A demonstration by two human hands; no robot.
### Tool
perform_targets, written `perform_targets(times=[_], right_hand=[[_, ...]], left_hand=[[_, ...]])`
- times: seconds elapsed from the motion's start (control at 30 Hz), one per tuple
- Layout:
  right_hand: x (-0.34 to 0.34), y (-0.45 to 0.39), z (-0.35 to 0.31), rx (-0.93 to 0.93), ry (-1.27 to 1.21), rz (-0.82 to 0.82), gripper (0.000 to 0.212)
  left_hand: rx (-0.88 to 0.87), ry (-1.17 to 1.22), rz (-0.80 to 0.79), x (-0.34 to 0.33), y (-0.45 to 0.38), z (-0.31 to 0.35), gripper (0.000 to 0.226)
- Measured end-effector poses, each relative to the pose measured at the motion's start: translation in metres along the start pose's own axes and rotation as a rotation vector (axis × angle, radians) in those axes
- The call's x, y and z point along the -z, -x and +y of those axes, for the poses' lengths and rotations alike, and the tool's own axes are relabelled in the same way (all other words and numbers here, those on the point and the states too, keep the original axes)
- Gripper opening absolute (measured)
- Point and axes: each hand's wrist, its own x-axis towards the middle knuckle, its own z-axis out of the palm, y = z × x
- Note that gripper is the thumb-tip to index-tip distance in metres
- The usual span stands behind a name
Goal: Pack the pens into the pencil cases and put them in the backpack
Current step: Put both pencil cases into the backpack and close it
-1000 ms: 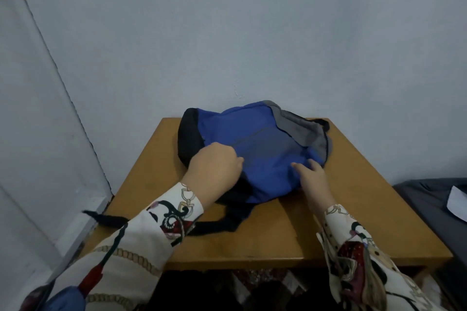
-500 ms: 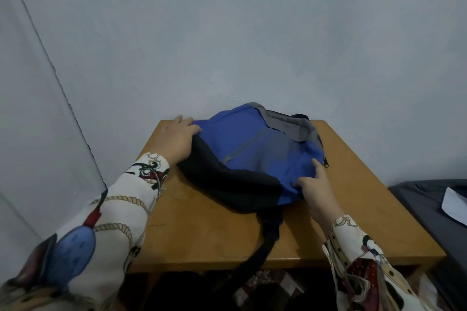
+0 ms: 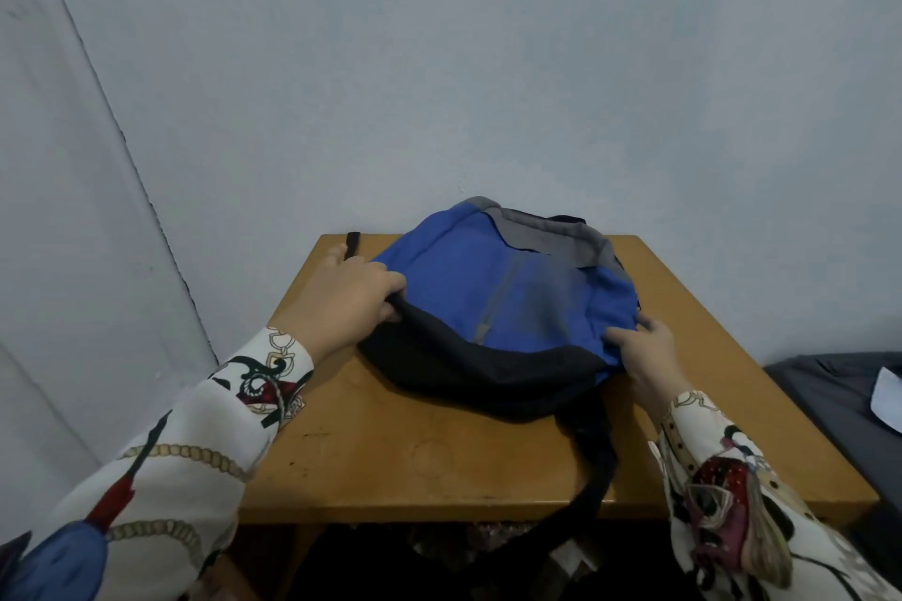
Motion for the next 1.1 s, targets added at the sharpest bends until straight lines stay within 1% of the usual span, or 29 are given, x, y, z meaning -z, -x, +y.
perform_targets(times=[0.1,0.17,0.23,0.27,0.3,0.33,0.37,0.4,0.43,0.47,0.5,0.53,0.57,0.6,0.63,0.67,0.73,0.8,0.83,0.9,1.0,1.03,1.1], right_hand=[[0.009,-0.008,-0.008,-0.065,-0.095,0.022,0.069],[0.016,-0.008,-0.011,-0.076,-0.180,0.024,0.065],[0.025,-0.010,-0.009,-0.078,-0.284,0.020,0.059],[0.030,-0.010,-0.006,-0.082,-0.336,0.022,0.052],[0.033,-0.009,-0.003,-0.081,-0.375,0.022,0.041],[0.037,-0.008,0.000,-0.089,-0.412,0.015,0.026],[0.039,-0.006,0.003,-0.096,-0.446,0.003,0.017],[0.042,-0.005,0.006,-0.098,-0.481,0.003,0.017],[0.045,-0.005,0.010,-0.097,-0.508,0.010,0.018],[0.046,-0.006,0.013,-0.085,-0.539,0.019,0.017],[0.047,-0.008,0.015,-0.075,-0.546,0.024,0.016],[0.048,-0.009,0.015,-0.067,-0.543,0.030,0.016],[0.047,-0.010,0.015,-0.059,-0.524,0.042,0.016],[0.046,-0.010,0.015,-0.054,-0.512,0.054,0.017],[0.045,-0.010,0.016,-0.054,-0.500,0.057,0.017],[0.044,-0.012,0.016,-0.048,-0.491,0.042,0.017],[0.044,-0.009,0.016,-0.038,-0.464,0.040,0.017],[0.044,-0.008,0.014,-0.049,-0.440,0.050,0.019],[0.043,-0.008,0.014,-0.038,-0.421,0.050,0.018],[0.043,-0.010,0.014,-0.028,-0.382,0.047,0.017],[0.042,-0.011,0.015,-0.051,-0.457,0.039,0.015],[0.042,-0.011,0.015,-0.057,-0.446,0.055,0.018],[0.038,-0.009,0.012,-0.063,-0.442,0.074,0.028]], left_hand=[[0.008,0.087,0.016,0.006,0.001,0.014,0.022],[-0.006,0.135,-0.007,0.011,0.006,0.026,0.031],[-0.041,0.197,-0.029,0.014,0.010,0.039,0.033],[-0.047,0.295,-0.024,0.013,0.011,0.043,0.032],[-0.033,0.452,-0.004,0.011,0.012,0.045,0.028],[0.001,0.643,0.048,0.010,0.013,0.043,0.023],[0.072,0.829,0.154,0.006,0.011,0.037,0.018],[0.180,0.950,0.274,0.000,0.007,0.027,0.014],[0.301,0.980,0.347,-0.008,0.003,0.015,0.016],[0.410,0.926,0.339,-0.016,0.000,0.000,0.023],[0.478,0.804,0.229,-0.025,-0.002,-0.013,0.030],[0.503,0.644,0.050,-0.034,-0.002,-0.024,0.035],[0.487,0.504,-0.134,-0.044,0.000,-0.031,0.037],[0.444,0.397,-0.274,-0.052,0.005,-0.033,0.037],[0.406,0.340,-0.342,-0.059,0.010,-0.034,0.034],[0.380,0.317,-0.345,-0.066,0.015,-0.033,0.029],[0.354,0.231,-0.272,-0.070,0.022,-0.031,0.019],[0.328,0.118,-0.217,-0.065,0.025,-0.026,0.017],[0.314,0.105,-0.202,-0.062,0.025,-0.023,0.019],[0.305,0.136,-0.182,-0.055,0.028,-0.019,0.021],[0.294,0.205,-0.112,-0.054,0.030,-0.019,0.018],[0.321,0.251,-0.090,-0.056,0.029,-0.021,0.016],[0.419,0.452,-0.097,-0.053,0.025,-0.019,0.016]])
